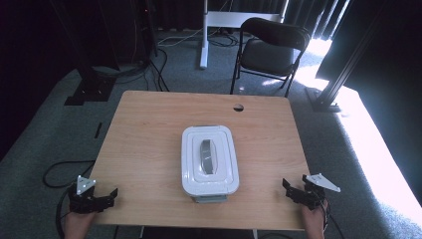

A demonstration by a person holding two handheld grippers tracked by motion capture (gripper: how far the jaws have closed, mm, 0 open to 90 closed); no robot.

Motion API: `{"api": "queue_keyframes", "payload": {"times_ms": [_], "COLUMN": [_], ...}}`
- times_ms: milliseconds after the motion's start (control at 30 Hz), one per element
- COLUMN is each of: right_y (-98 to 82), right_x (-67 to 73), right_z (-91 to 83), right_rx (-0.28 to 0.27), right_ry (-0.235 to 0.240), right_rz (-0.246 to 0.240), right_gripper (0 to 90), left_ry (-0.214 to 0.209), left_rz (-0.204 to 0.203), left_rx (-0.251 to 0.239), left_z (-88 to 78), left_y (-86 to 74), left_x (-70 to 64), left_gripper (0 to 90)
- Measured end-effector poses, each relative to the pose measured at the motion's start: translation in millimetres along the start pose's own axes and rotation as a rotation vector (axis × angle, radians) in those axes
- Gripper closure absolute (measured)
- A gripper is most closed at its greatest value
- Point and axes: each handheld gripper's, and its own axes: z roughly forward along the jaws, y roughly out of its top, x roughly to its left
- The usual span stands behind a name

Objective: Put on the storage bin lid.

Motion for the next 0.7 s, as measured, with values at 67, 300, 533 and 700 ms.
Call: {"api": "queue_keyframes", "payload": {"times_ms": [67, 300, 533, 700], "right_y": [-0.1, -3.0, -4.8, -4.7], "right_x": [-2.5, -7.6, -13.7, -11.5], "right_z": [-0.9, -2.1, -4.5, -0.7], "right_rx": [0.007, 0.059, 0.067, 0.078], "right_ry": [-0.018, -0.101, -0.142, -0.153], "right_rz": [0.016, 0.067, 0.093, 0.065], "right_gripper": [12.5, 12.5, 12.4, 12.5], "left_ry": [0.012, 0.086, 0.236, 0.301], "left_rz": [-0.005, -0.07, -0.131, -0.161], "left_rx": [0.002, -0.006, 0.009, 0.006], "left_z": [-2.2, -4.6, -2.6, -4.1], "left_y": [-2.4, -4.2, -6.1, -7.2], "left_x": [-0.7, 8.1, 21.1, 24.8], "left_gripper": [0.1, 0.1, 0.1, 0.1]}}
